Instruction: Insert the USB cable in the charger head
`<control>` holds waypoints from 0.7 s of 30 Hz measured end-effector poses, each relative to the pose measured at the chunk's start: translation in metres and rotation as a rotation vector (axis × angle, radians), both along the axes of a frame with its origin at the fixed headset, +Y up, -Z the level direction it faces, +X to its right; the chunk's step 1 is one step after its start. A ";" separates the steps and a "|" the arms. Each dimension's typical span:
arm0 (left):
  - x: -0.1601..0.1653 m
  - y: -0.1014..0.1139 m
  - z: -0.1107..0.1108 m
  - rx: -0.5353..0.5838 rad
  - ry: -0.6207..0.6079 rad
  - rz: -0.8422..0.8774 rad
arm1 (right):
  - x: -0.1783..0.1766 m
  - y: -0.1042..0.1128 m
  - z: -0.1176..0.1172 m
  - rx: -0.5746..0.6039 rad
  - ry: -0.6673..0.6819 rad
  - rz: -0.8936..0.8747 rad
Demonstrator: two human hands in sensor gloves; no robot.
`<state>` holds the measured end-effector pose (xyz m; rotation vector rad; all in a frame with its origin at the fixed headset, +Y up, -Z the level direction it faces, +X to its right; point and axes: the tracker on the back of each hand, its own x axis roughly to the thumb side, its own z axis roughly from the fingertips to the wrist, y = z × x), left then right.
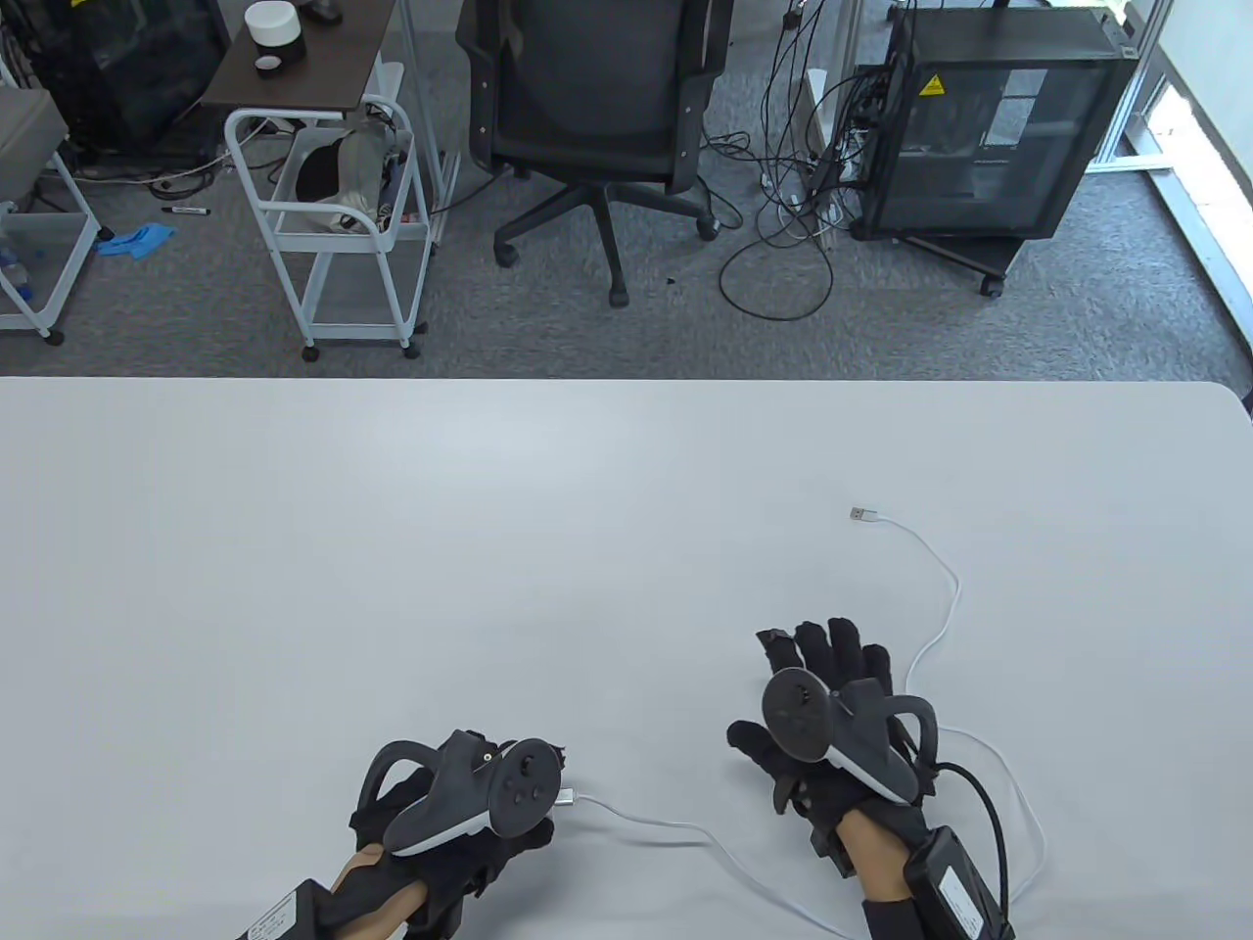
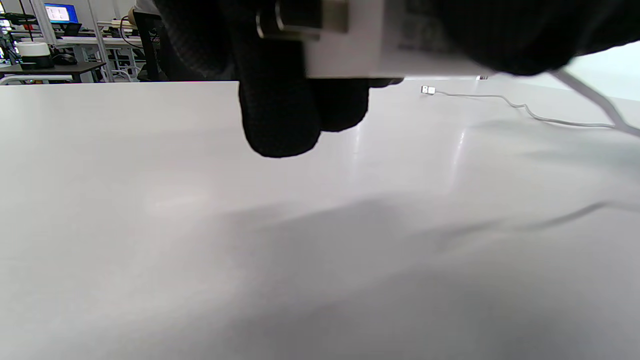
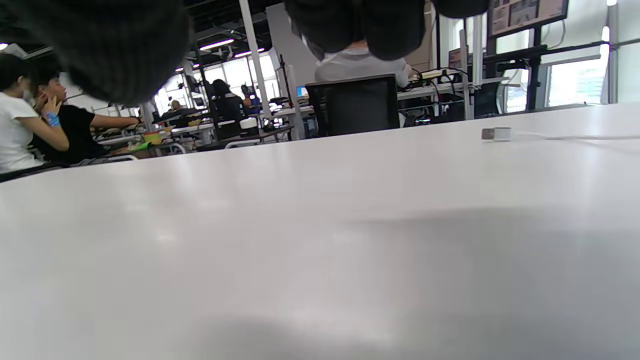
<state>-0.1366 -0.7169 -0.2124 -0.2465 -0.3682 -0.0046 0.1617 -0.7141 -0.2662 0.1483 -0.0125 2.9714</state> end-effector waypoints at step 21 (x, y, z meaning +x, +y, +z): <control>-0.014 0.010 -0.016 0.154 0.198 0.027 | 0.026 0.005 0.000 0.004 -0.063 -0.133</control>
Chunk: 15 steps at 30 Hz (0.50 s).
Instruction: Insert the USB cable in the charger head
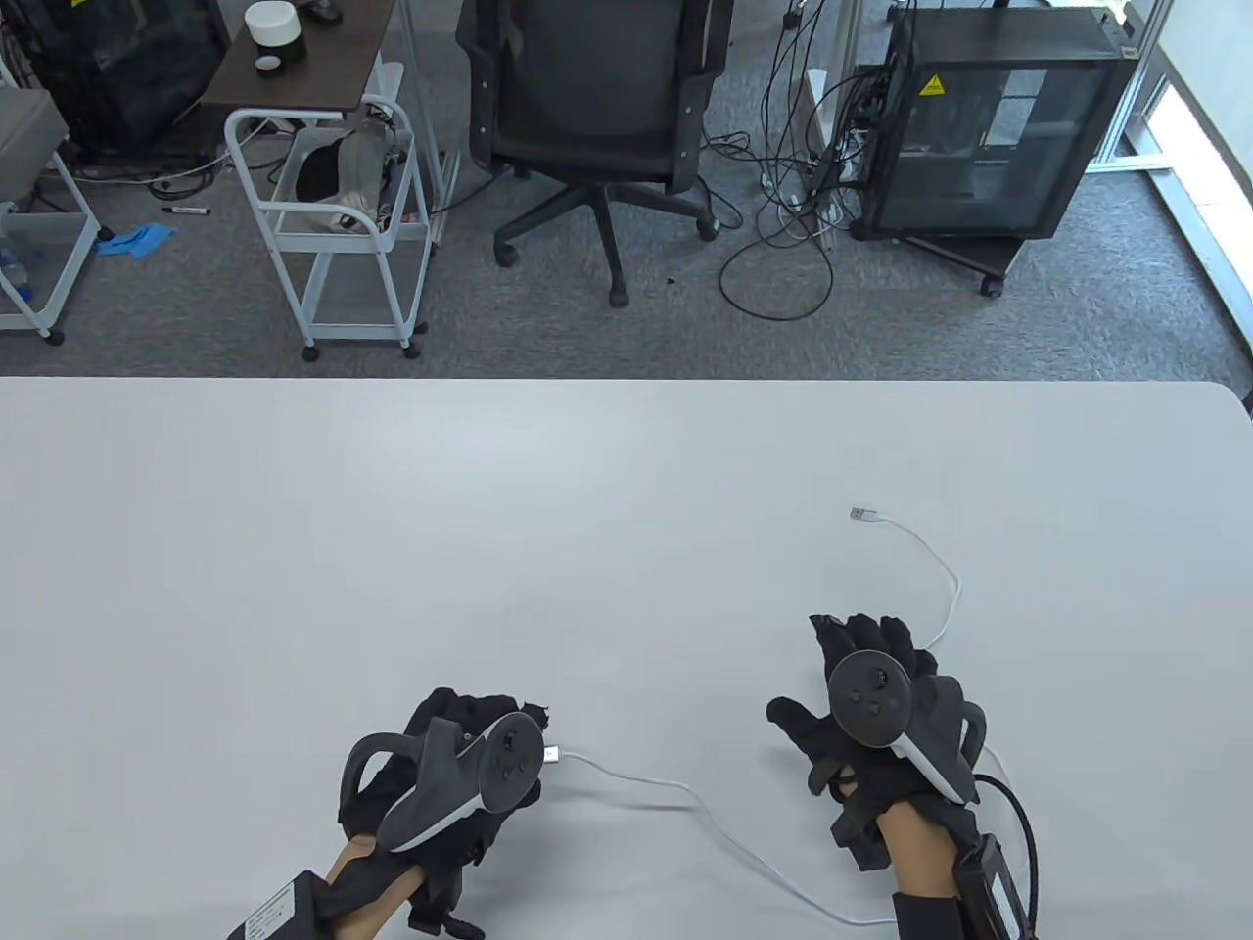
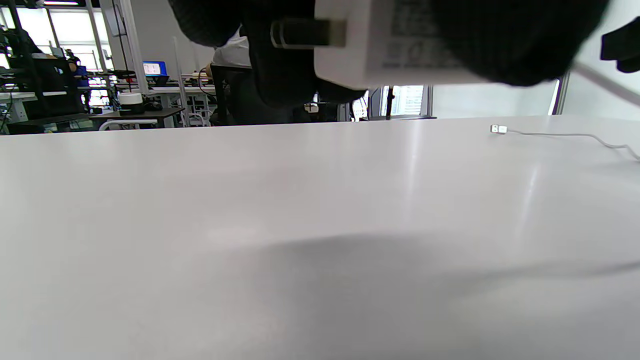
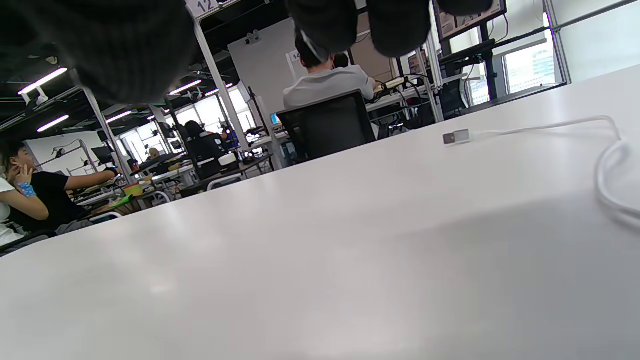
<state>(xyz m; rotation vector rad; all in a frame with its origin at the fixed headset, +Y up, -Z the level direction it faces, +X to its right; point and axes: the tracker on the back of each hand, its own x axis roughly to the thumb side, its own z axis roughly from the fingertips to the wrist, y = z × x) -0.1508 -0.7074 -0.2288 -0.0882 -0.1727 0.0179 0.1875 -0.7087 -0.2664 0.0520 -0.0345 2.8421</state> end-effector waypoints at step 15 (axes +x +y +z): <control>0.002 -0.066 -0.026 -0.240 0.112 -0.197 | -0.014 -0.005 0.001 -0.037 0.052 0.004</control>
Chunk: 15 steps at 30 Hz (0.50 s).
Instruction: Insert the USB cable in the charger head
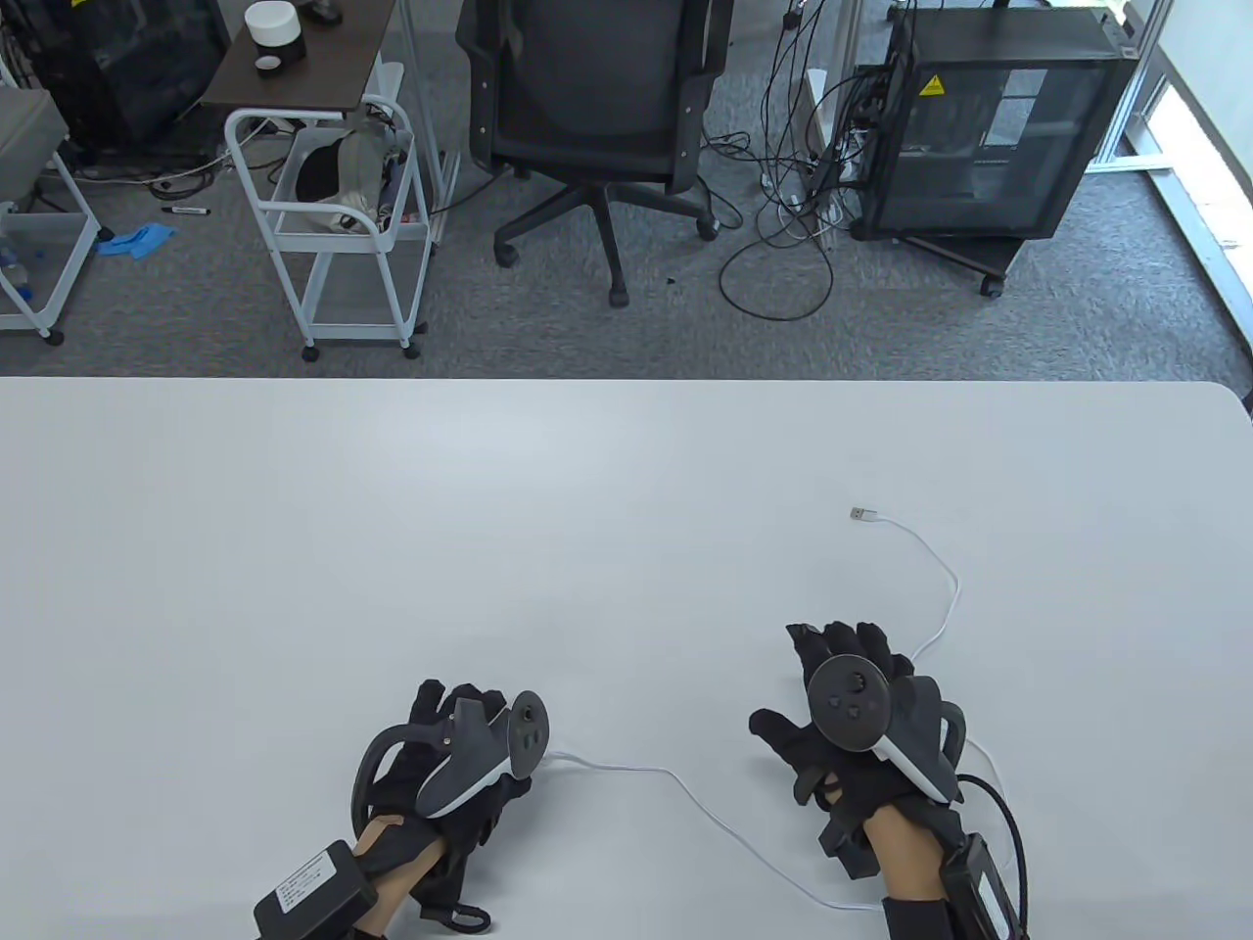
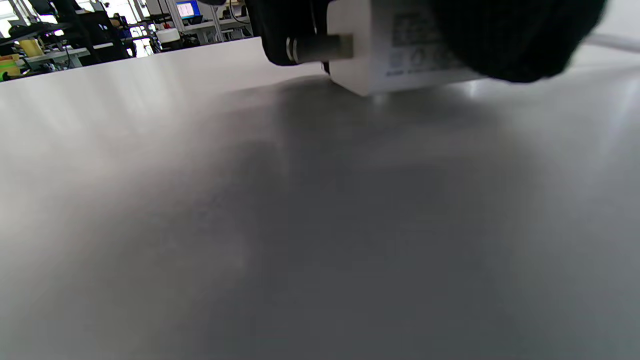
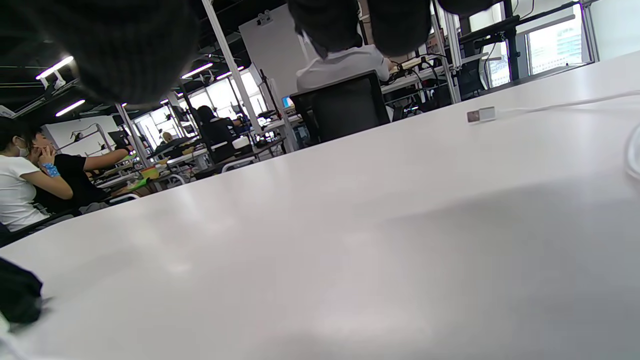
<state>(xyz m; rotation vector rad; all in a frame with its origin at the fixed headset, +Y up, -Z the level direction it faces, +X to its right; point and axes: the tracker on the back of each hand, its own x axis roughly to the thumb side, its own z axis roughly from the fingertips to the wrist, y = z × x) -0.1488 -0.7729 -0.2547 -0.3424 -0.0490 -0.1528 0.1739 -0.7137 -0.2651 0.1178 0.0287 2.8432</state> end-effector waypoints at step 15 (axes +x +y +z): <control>-0.004 -0.003 0.002 -0.030 0.008 0.028 | -0.003 0.000 0.000 -0.010 0.007 0.009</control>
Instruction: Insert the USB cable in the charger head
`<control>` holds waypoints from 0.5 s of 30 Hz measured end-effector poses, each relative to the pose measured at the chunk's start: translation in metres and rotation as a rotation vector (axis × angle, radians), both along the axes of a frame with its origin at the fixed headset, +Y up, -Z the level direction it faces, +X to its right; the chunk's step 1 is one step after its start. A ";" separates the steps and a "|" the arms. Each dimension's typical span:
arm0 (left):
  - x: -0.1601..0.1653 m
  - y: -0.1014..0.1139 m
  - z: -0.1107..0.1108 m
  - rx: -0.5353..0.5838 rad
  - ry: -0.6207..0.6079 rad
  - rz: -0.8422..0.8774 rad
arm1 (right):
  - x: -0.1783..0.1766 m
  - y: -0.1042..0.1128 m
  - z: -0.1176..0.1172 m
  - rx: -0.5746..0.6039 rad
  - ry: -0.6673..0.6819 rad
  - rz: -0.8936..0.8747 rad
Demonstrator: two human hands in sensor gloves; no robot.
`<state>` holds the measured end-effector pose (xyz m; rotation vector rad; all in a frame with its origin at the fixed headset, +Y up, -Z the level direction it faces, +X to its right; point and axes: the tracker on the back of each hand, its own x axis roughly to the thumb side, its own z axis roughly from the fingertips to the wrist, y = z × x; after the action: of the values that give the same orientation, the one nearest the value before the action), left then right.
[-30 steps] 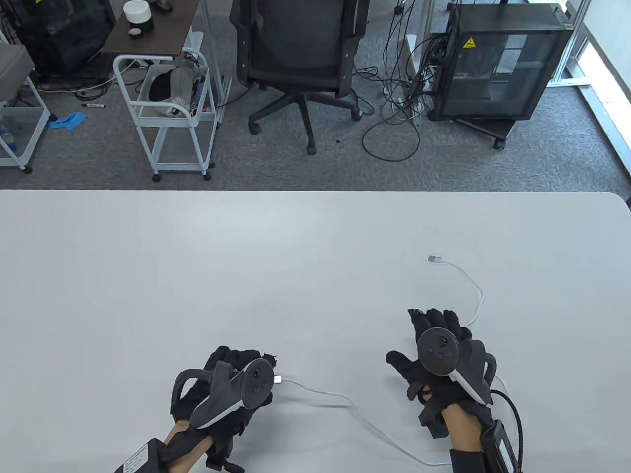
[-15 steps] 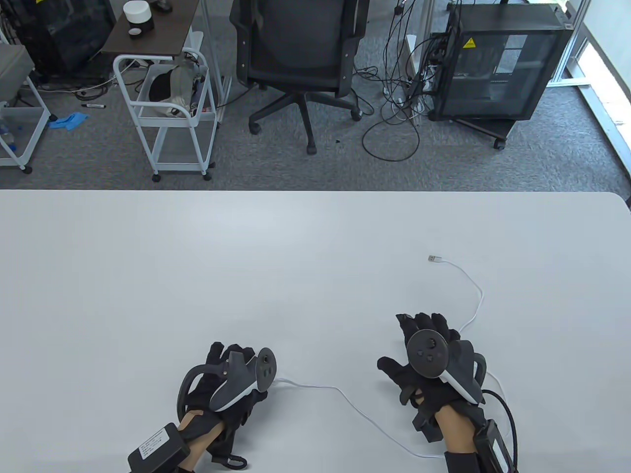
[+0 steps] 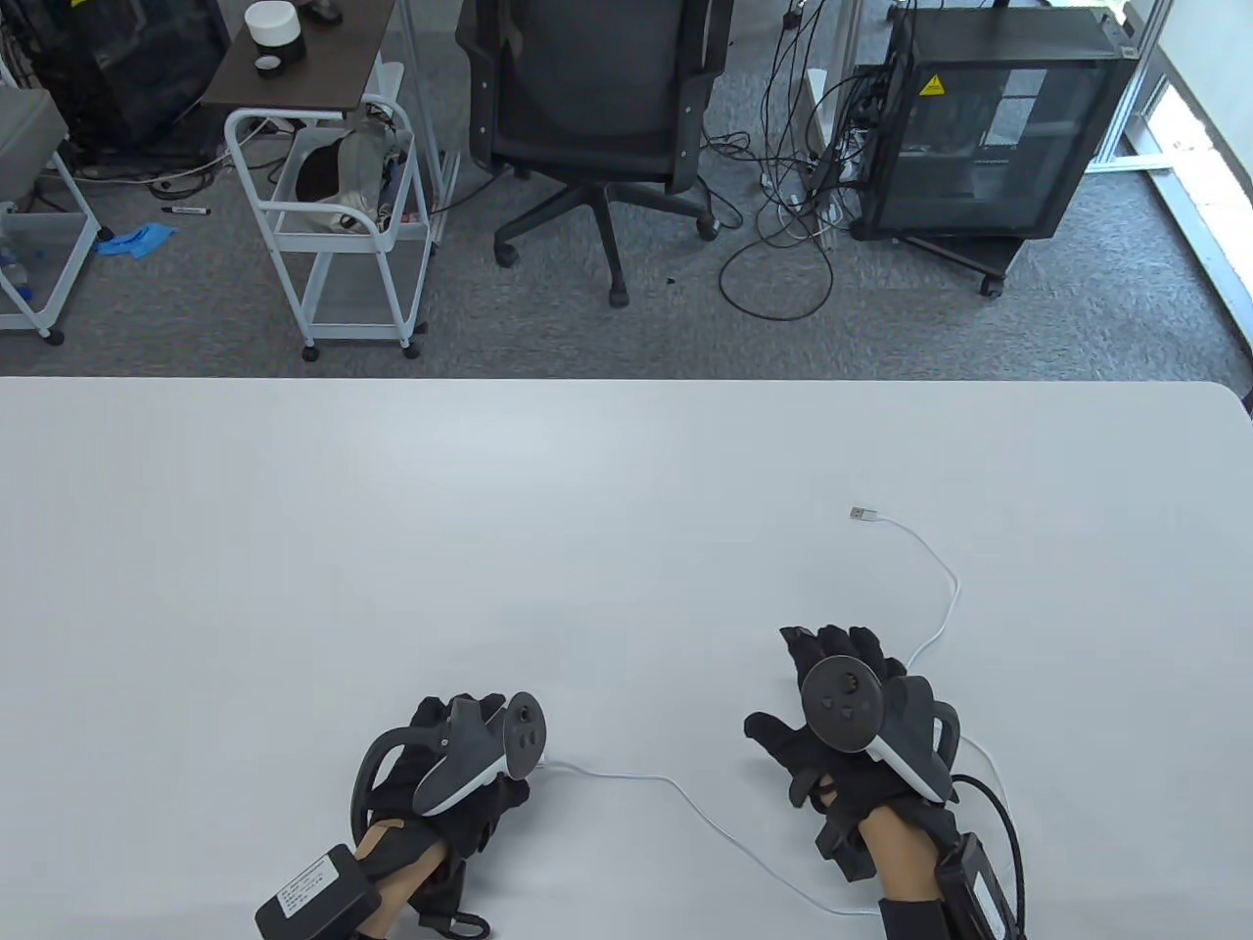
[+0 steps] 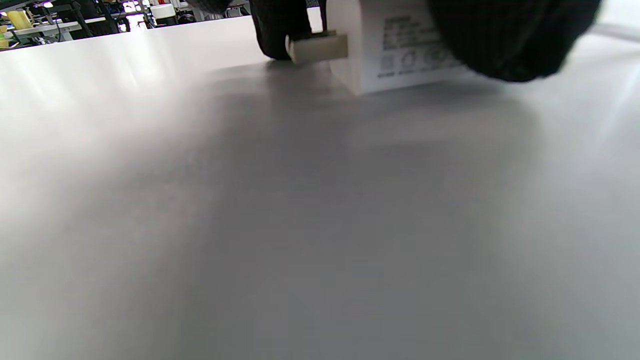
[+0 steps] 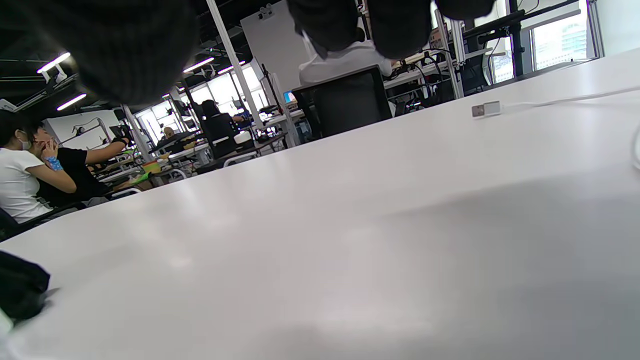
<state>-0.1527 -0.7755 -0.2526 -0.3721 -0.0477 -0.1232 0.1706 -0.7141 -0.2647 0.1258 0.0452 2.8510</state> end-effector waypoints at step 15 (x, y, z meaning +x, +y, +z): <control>-0.015 0.040 0.011 0.105 -0.033 0.155 | 0.001 0.000 -0.001 0.005 0.001 -0.019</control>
<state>-0.1681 -0.7351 -0.2414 -0.2602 -0.1022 0.0212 0.1721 -0.7138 -0.2653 0.1275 0.0368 2.8324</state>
